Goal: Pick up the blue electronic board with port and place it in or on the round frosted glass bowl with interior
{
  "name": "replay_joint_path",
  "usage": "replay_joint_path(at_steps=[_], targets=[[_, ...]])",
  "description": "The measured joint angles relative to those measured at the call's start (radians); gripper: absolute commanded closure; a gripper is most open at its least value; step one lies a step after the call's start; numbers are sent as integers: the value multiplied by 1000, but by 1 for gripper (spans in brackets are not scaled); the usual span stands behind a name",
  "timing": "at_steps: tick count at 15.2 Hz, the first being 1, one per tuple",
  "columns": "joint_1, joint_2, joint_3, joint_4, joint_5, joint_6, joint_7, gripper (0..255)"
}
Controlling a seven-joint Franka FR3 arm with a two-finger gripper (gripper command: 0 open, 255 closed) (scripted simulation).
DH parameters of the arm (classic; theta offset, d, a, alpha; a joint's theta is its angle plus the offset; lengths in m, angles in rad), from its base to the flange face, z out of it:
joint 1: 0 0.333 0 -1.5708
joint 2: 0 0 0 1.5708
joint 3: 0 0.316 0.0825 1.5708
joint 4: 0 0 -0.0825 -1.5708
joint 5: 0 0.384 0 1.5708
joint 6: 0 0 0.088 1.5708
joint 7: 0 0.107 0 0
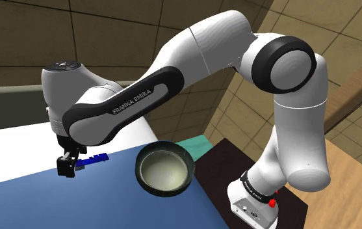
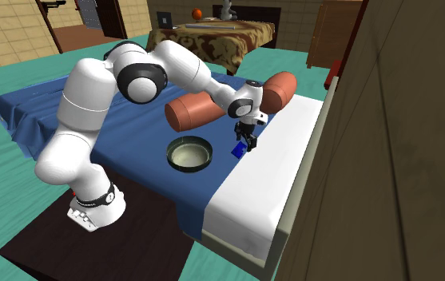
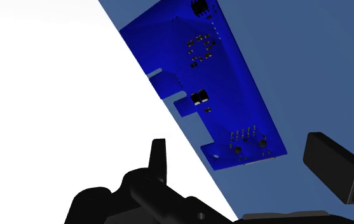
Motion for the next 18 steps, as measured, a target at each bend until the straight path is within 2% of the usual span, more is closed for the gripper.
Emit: replay_joint_path(at_steps=[1, 11, 18], targets=[[0, 0, 0, 0, 0, 0, 0, 255], [0, -2, -1, 1, 0, 0, 1, 255], [-7, -49, 11, 10, 14, -57, -4, 255]])
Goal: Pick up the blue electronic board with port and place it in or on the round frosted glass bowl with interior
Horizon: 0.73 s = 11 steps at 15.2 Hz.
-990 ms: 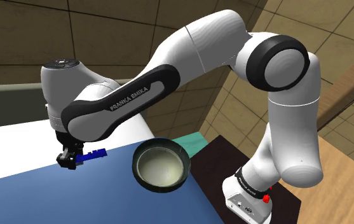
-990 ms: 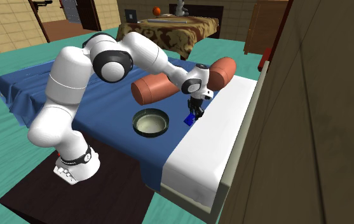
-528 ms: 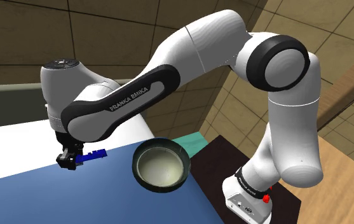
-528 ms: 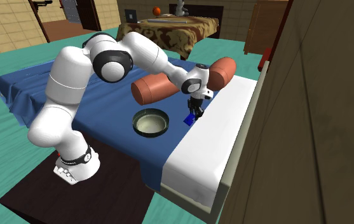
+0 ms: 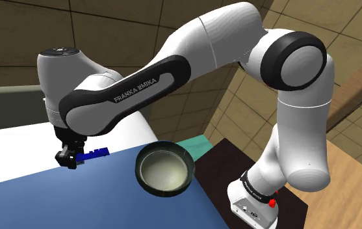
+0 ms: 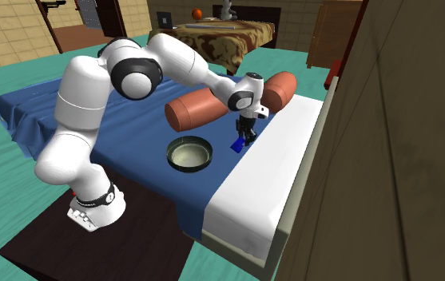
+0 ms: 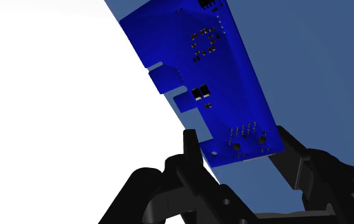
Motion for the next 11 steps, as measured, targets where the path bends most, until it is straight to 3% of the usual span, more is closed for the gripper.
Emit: replay_joint_path(at_steps=[11], targets=[[-11, -79, 16, 34, 24, -111, -7, 255]])
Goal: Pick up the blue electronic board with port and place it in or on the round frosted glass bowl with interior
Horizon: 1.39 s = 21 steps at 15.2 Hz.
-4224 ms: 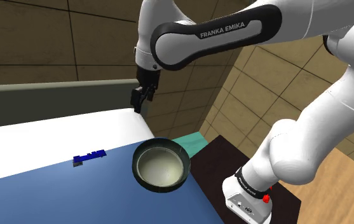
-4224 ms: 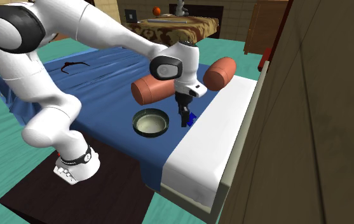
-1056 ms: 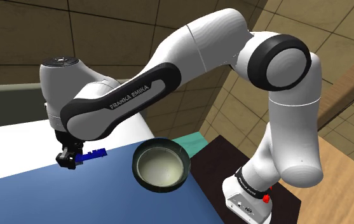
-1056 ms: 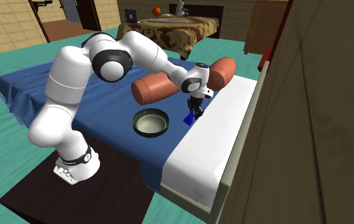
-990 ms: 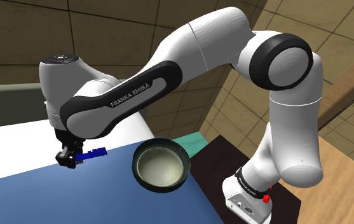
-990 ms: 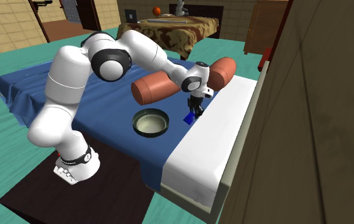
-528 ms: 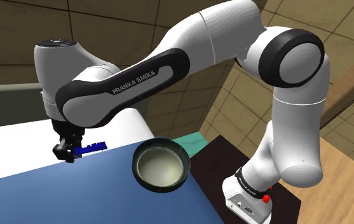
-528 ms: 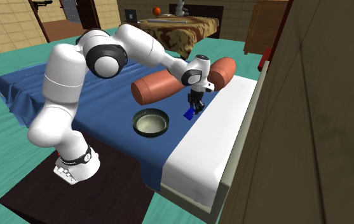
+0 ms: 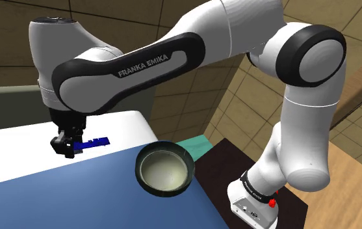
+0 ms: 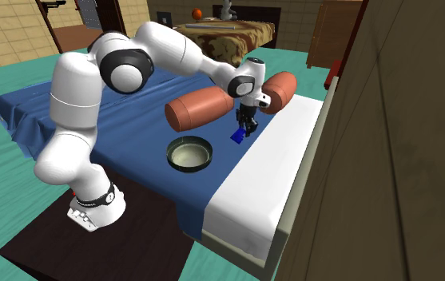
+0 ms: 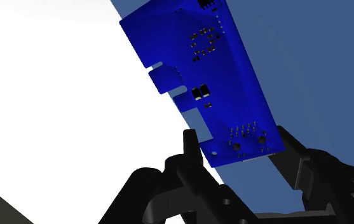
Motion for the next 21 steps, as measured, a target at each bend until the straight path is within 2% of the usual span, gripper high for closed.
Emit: replay_joint_path(at_steps=[15, 17, 21], targets=[[-7, -70, 13, 101, 24, -169, -6, 255], [-18, -122, 18, 34, 39, -152, -12, 255], [-50, -286, 30, -182, 96, -93, -42, 255]])
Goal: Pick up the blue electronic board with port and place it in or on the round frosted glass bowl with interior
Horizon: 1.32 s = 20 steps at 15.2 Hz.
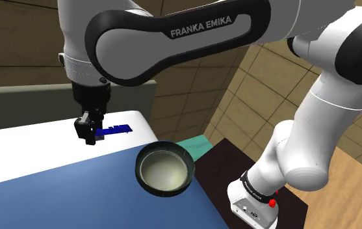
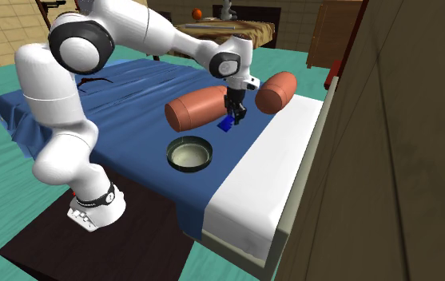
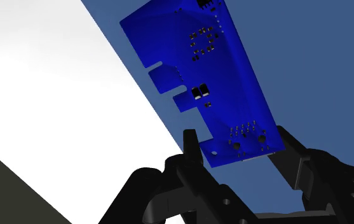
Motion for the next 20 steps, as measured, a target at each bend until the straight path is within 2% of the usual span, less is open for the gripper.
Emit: replay_joint_path(at_steps=[6, 13, 16, 20], targets=[[-16, -247, 5, -286, 99, 51, -57, 255], [11, -547, -21, -579, 207, 47, -130, 255], [20, -575, -20, -632, 221, 73, -135, 255], [21, -550, -12, -668, 225, 134, -139, 255]])
